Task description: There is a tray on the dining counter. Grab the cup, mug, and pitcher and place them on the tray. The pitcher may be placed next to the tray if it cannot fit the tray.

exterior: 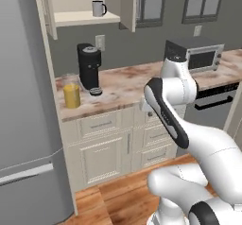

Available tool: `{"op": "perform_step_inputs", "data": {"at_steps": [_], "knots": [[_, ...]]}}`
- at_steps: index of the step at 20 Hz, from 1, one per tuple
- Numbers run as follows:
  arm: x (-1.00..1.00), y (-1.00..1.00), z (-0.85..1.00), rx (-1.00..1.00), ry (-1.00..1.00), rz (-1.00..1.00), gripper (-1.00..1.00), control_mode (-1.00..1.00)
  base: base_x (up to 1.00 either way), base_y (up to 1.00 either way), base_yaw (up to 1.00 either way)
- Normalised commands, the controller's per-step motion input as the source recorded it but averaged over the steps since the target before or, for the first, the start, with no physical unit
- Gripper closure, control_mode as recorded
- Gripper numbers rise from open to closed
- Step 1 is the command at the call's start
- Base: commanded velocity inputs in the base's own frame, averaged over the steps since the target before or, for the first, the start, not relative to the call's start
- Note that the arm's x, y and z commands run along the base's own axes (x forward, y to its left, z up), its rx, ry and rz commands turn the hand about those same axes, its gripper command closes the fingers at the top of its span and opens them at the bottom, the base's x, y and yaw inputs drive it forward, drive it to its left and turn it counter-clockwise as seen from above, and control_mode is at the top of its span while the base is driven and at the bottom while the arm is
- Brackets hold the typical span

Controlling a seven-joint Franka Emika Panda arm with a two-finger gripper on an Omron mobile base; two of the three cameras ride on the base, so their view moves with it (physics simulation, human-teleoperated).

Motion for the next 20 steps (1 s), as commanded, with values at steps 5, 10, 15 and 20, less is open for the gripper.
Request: {"op": "perform_step_inputs", "data": {"at_steps": [5,10,15,20], "knots": [[0.00,0.00,0.00,0.00,0.00,0.00,-1.00,1.00,0.45,-0.08,0.17],[0.00,0.00,0.00,0.00,0.00,0.00,-1.00,1.00,0.58,-0.13,0.17],[0.00,0.00,0.00,0.00,0.00,0.00,-1.00,1.00,0.60,-0.25,0.13],[0.00,0.00,0.00,0.00,0.00,0.00,-1.00,1.00,0.59,-0.40,0.10]]}}
